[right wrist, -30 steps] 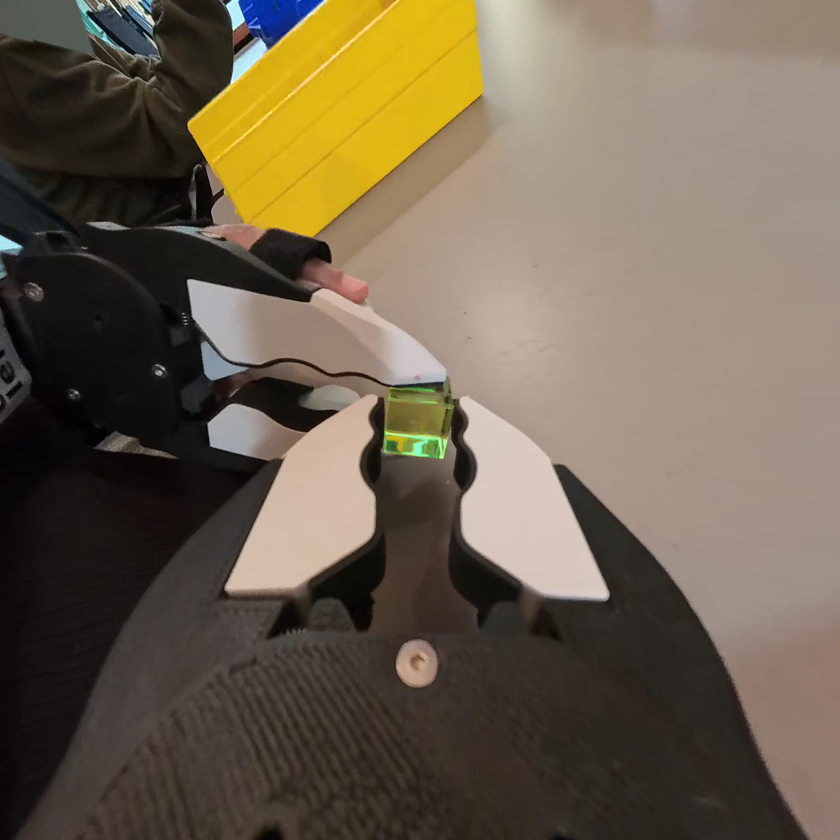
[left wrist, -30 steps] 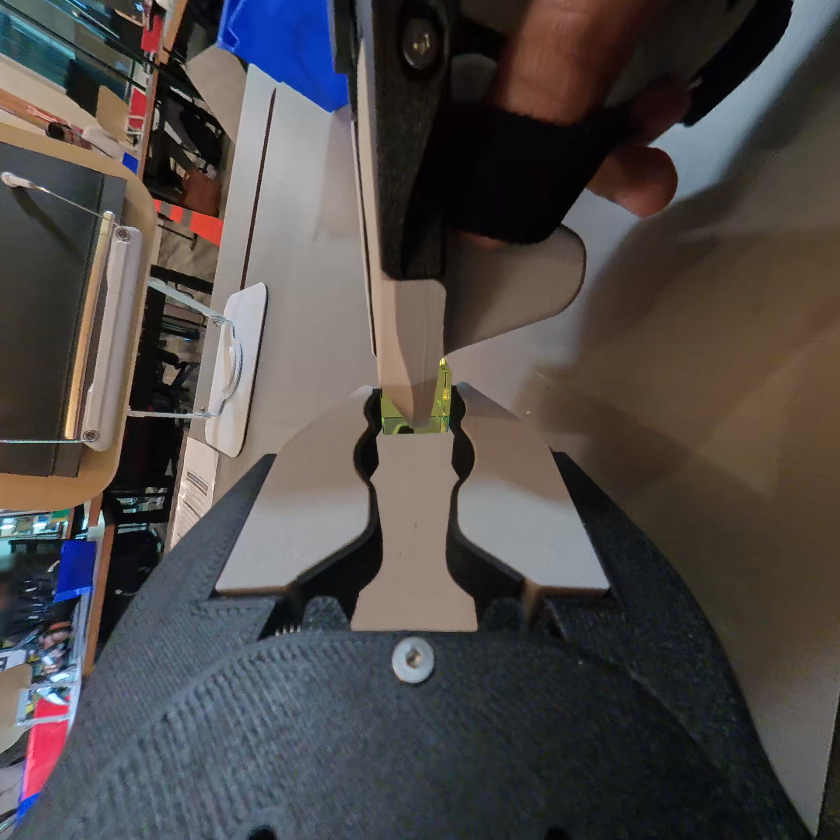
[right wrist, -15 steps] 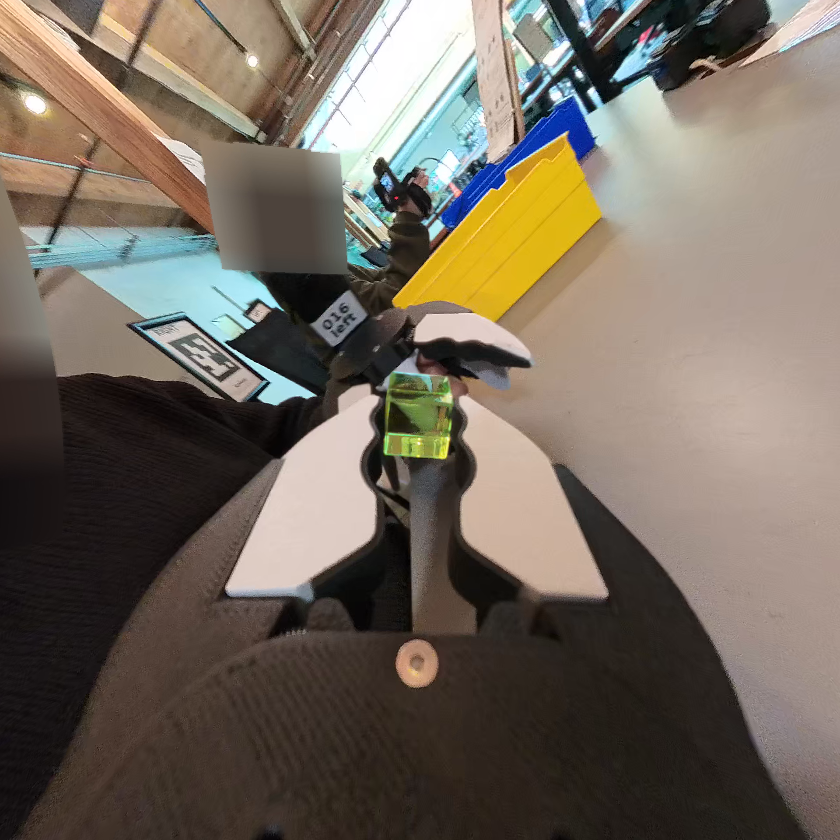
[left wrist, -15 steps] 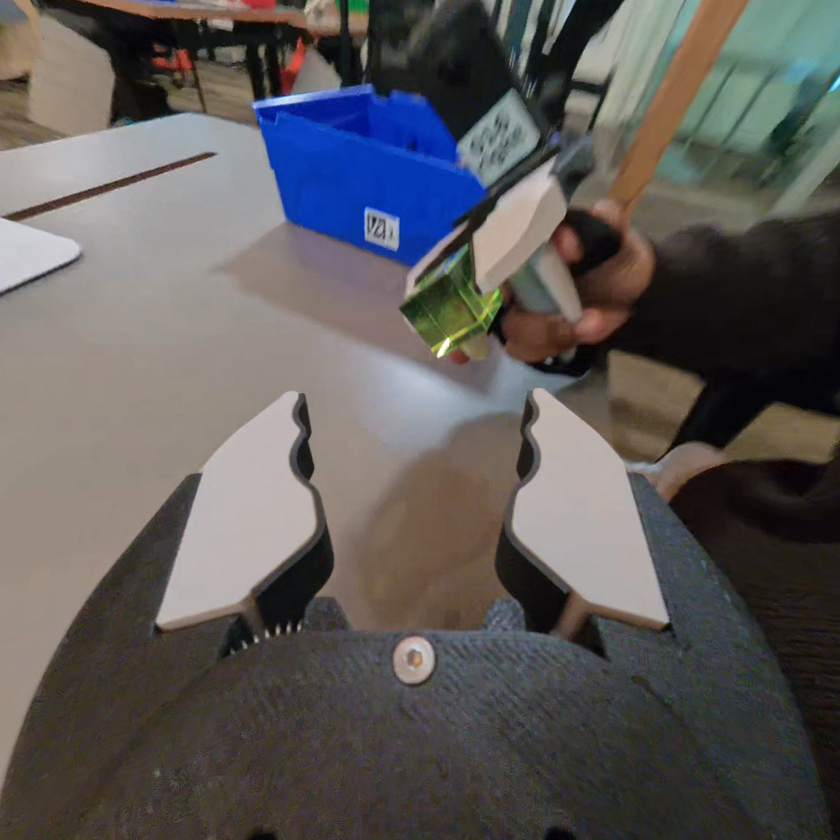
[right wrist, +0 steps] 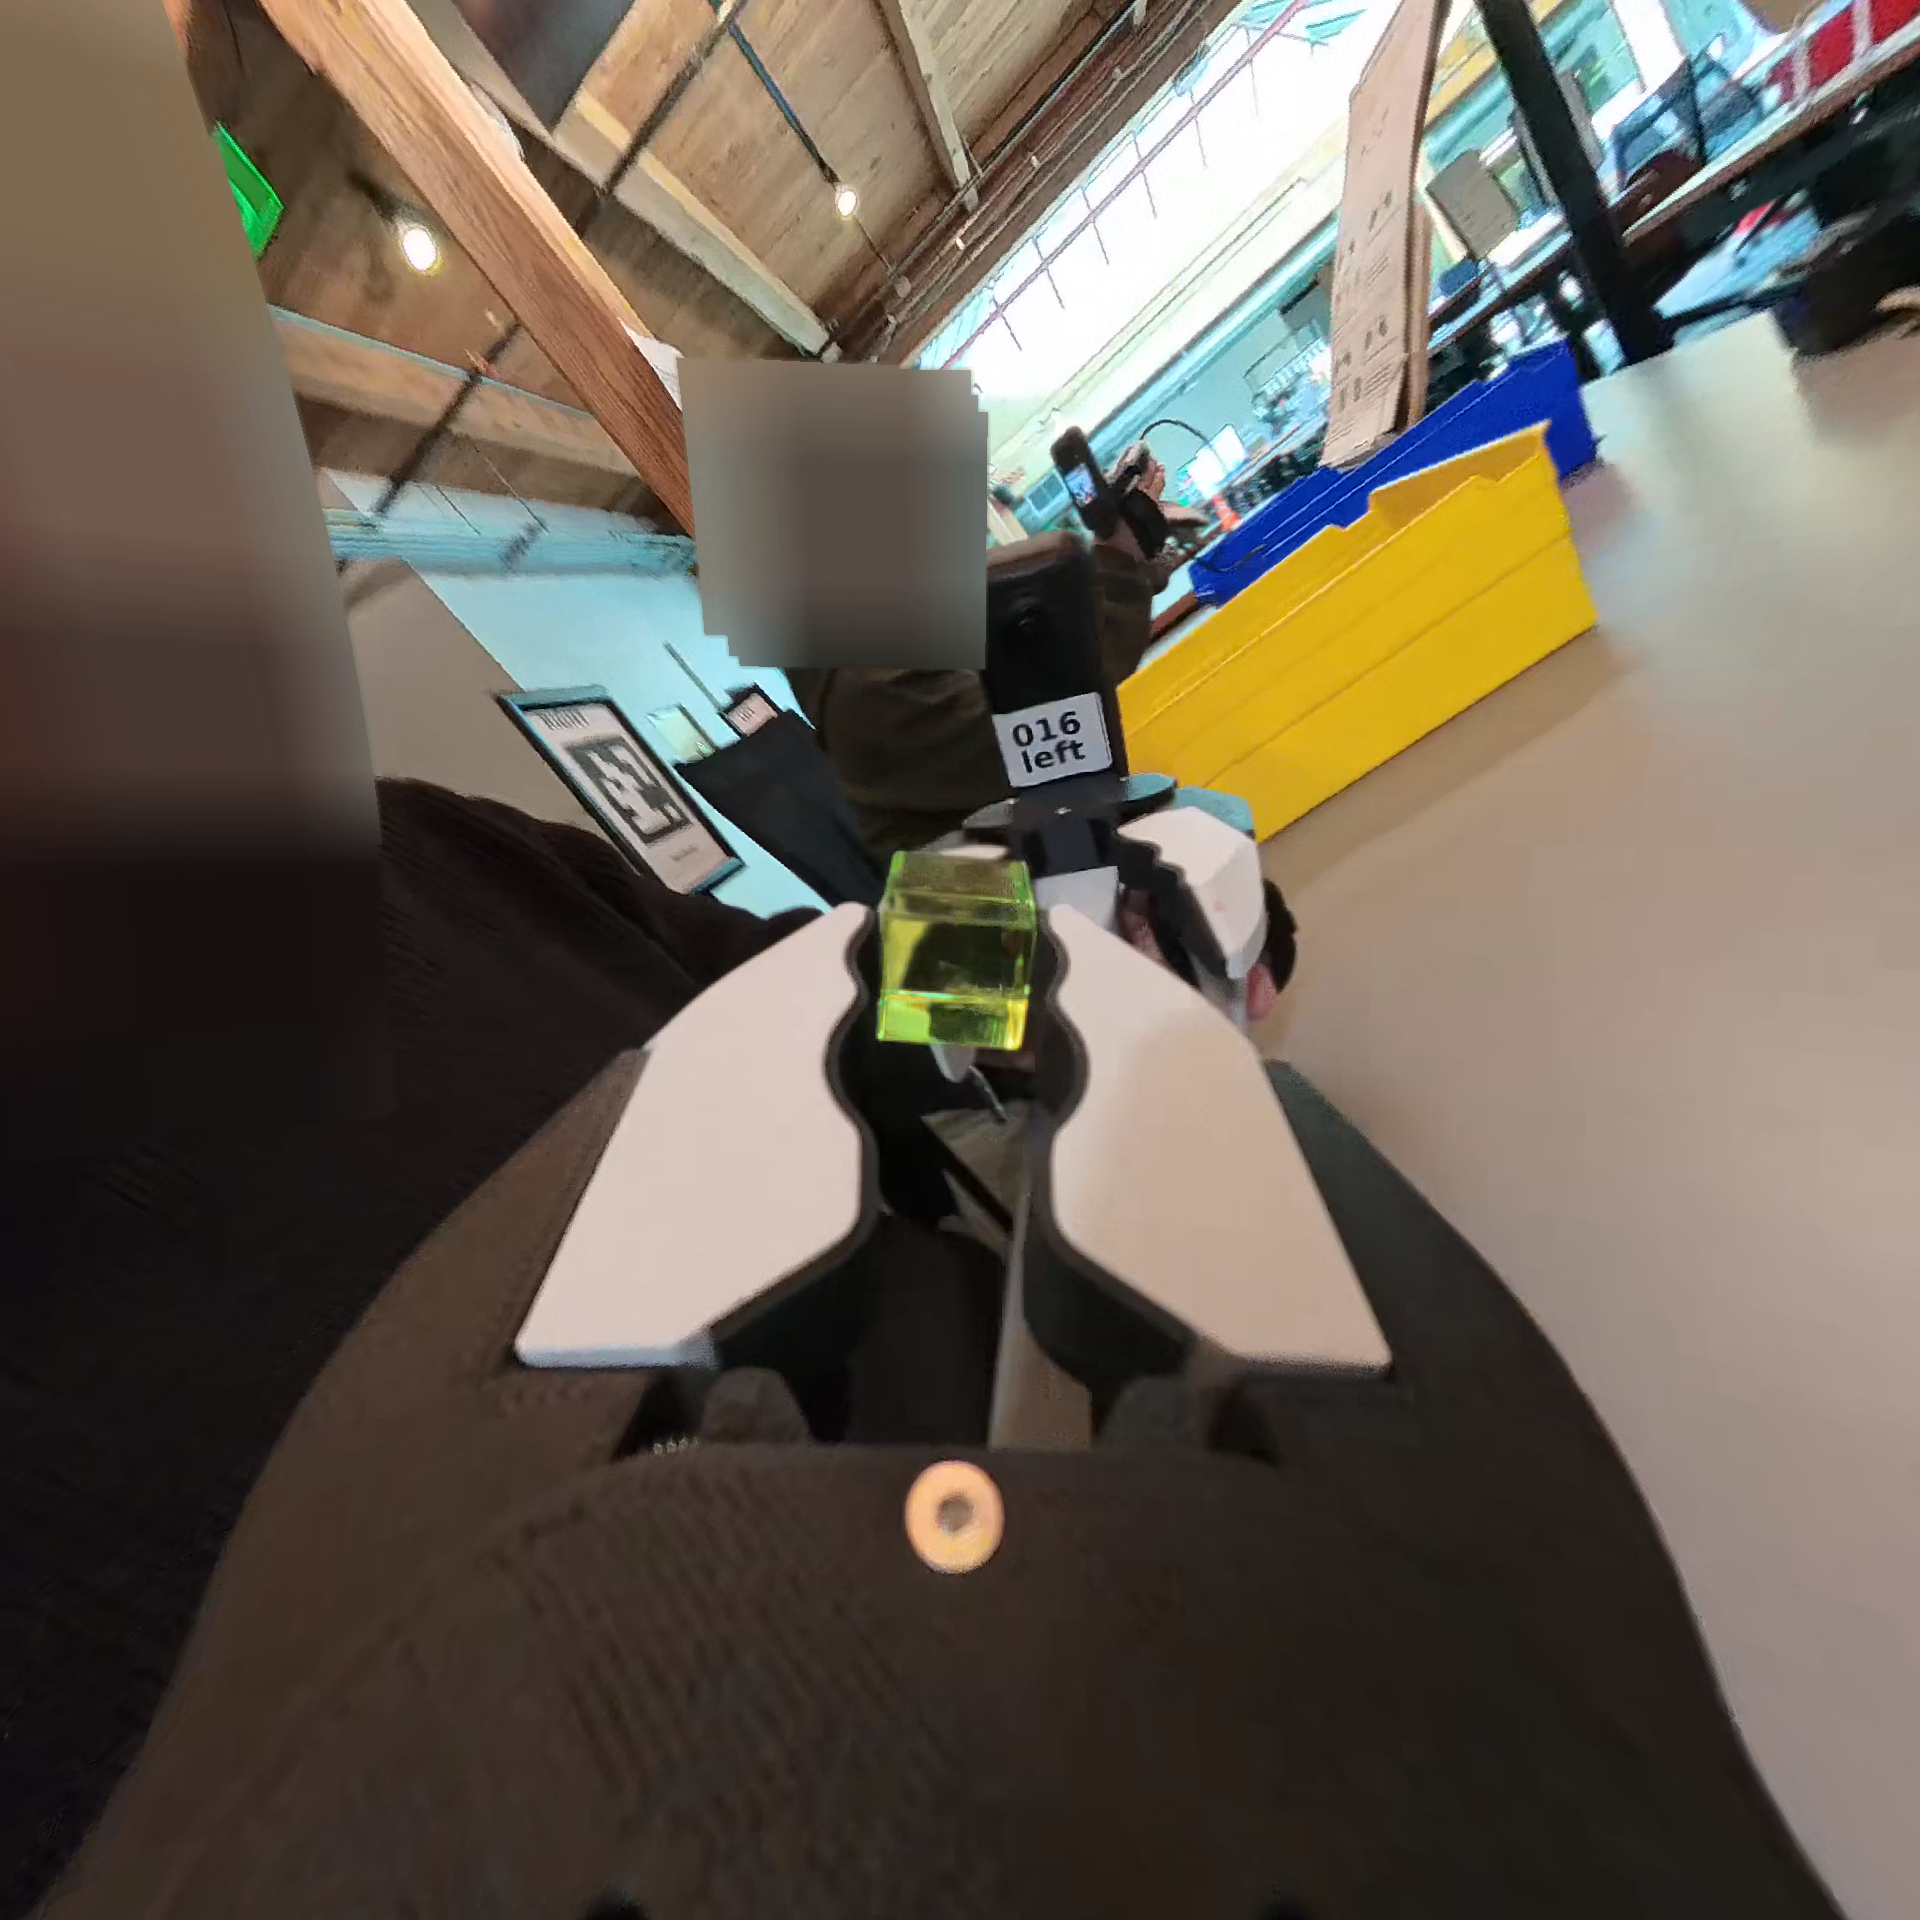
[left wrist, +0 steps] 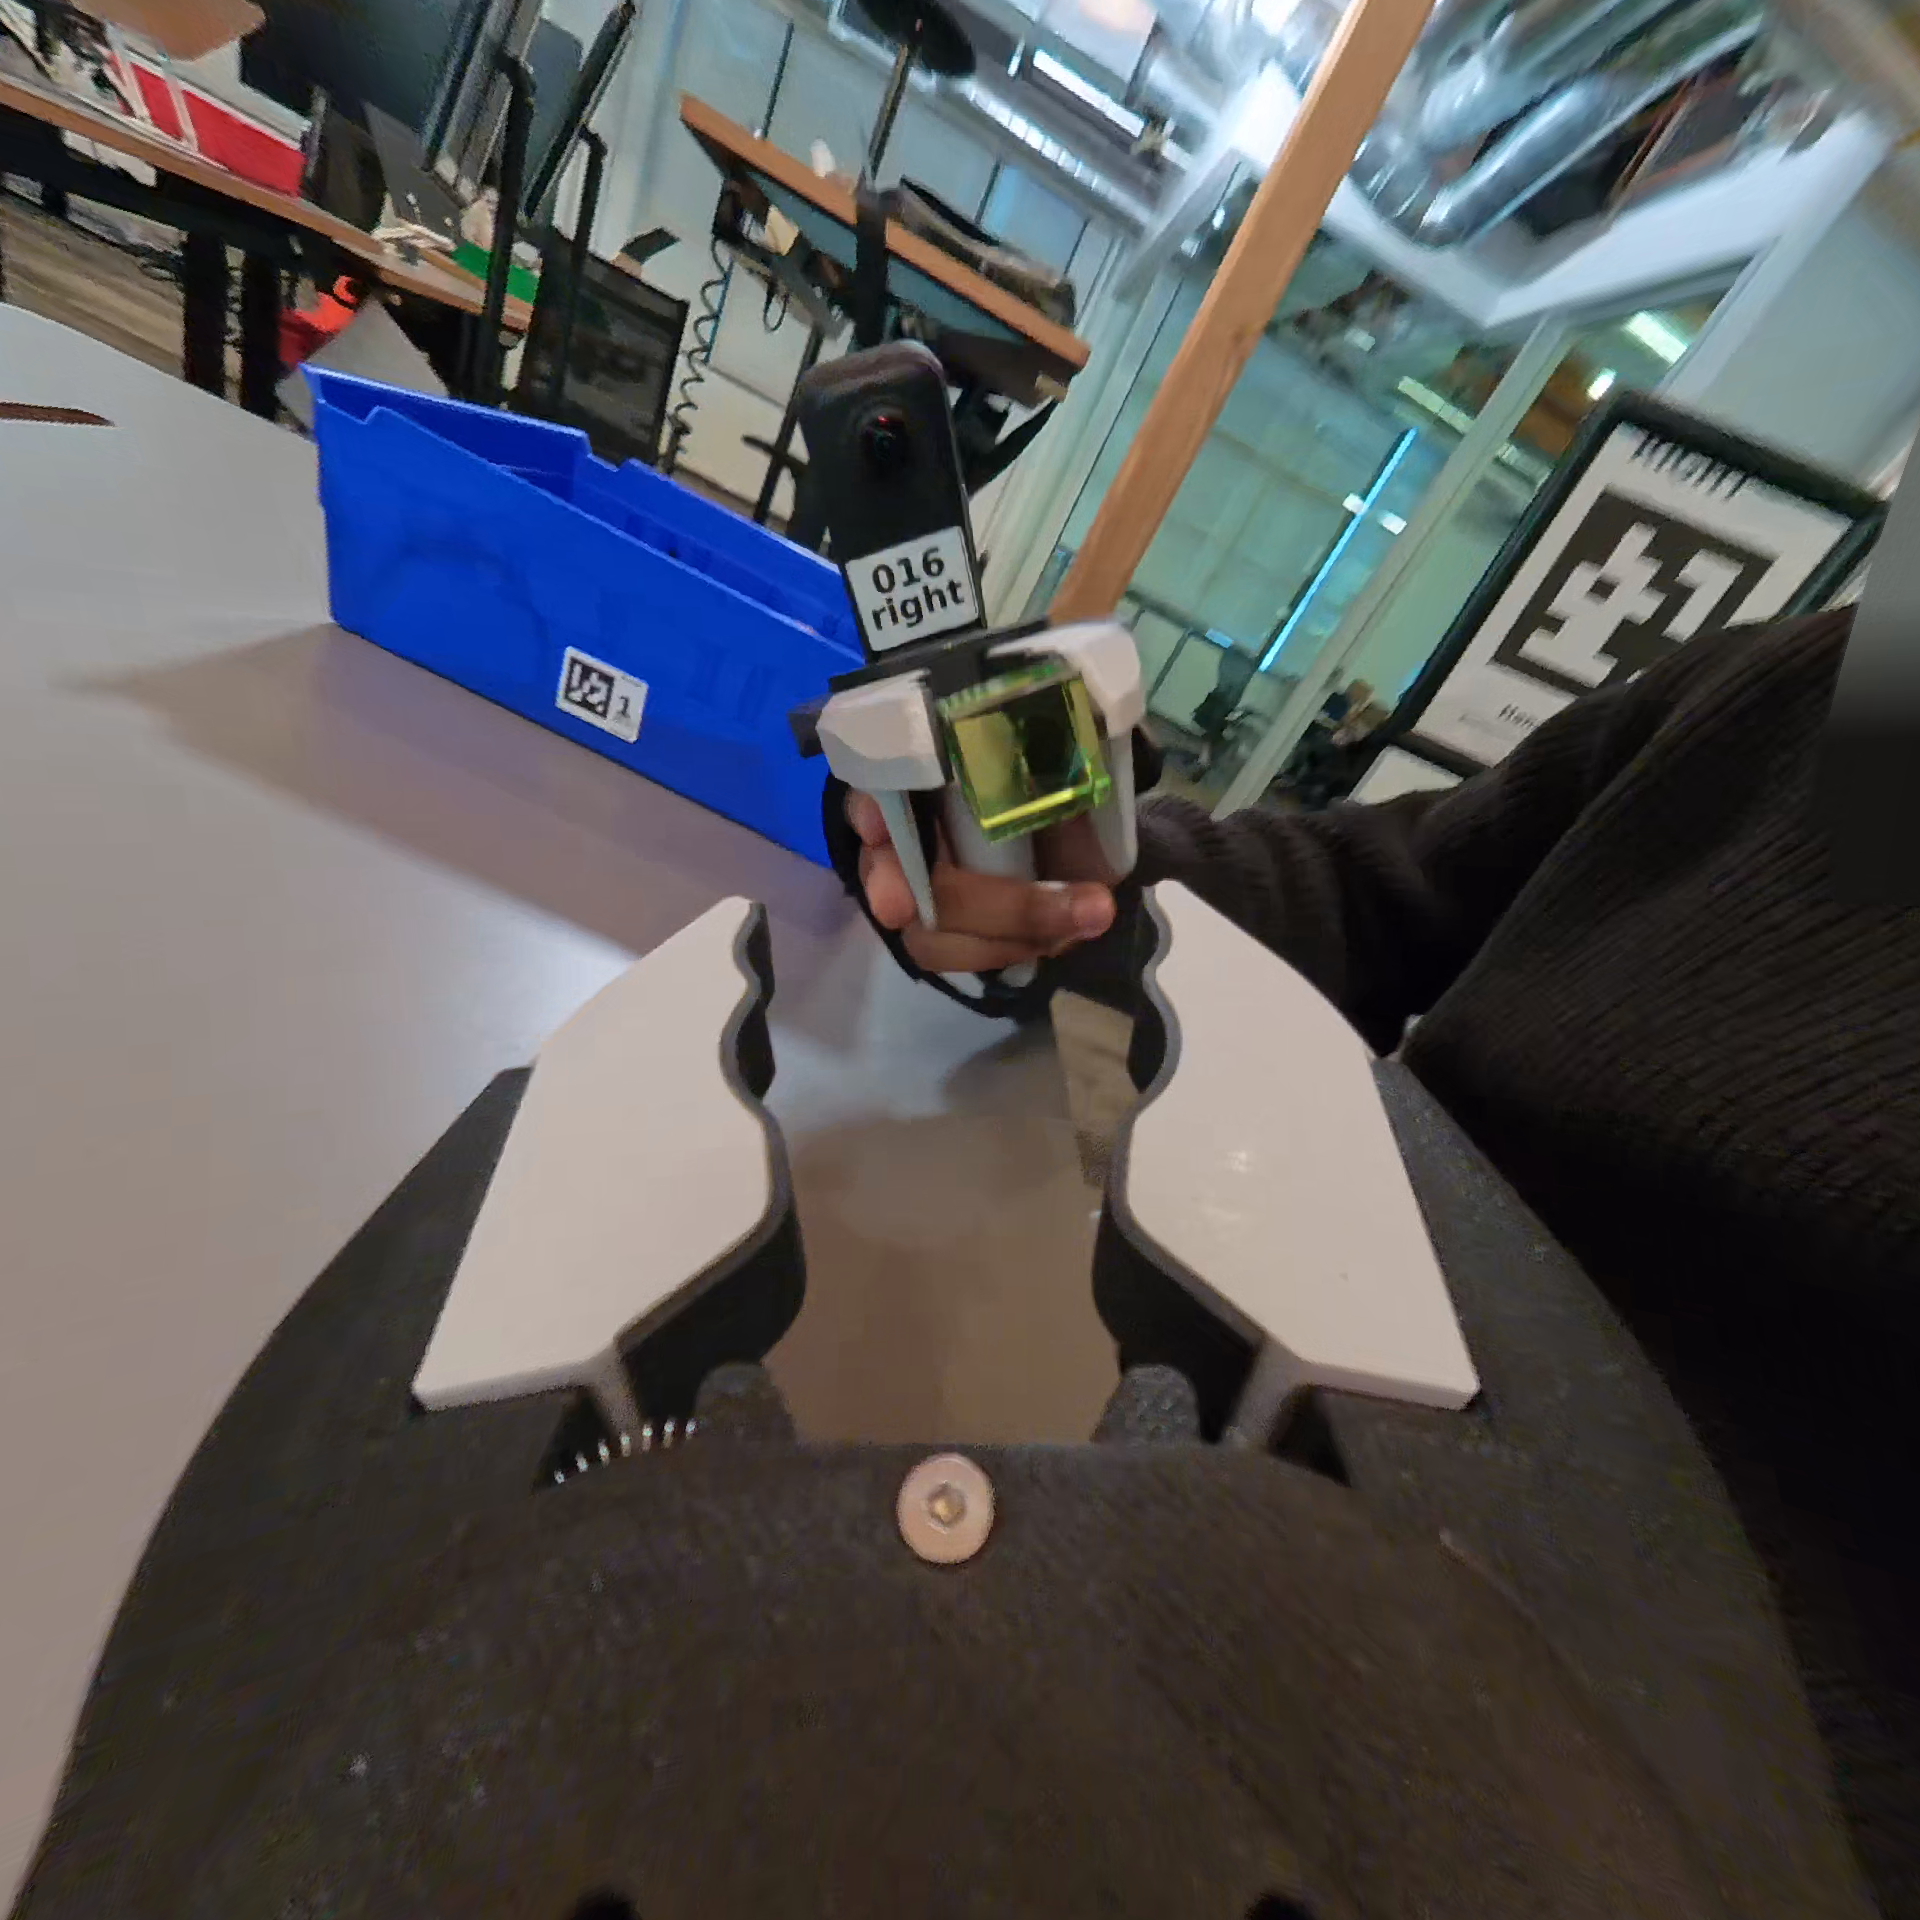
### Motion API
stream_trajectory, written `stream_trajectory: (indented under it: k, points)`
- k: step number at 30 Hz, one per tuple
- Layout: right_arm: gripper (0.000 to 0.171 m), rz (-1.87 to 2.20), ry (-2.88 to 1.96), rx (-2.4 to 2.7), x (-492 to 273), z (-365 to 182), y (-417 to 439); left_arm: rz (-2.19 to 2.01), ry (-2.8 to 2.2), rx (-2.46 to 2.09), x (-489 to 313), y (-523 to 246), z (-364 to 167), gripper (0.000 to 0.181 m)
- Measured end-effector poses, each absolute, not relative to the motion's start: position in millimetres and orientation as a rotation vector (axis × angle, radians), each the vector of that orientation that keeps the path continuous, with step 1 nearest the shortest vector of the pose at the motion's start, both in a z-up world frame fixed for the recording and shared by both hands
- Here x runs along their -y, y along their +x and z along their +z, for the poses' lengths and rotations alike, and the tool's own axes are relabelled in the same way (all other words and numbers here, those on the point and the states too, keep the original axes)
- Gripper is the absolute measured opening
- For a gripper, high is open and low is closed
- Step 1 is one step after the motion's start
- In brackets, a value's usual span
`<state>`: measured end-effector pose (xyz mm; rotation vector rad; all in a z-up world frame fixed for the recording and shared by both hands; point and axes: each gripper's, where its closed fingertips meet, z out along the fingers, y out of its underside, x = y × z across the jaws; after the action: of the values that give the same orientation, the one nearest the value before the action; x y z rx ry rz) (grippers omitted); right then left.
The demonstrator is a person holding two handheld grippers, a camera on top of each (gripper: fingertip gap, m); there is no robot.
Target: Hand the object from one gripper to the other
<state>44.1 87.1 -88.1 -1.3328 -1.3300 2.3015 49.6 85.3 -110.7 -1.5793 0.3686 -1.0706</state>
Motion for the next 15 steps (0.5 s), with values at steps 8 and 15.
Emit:
stream_trajectory:
  k: [8,15]
  points:
    - [0.028,1.823,-0.989,1.474,-77,-86,43,-1.657,-1.445,-0.190,-73,48,-96,0.051]
    - [0.028,1.425,-0.751,1.603,-64,-99,39,-2.041,-1.356,-0.051,-67,57,-95,0.057]
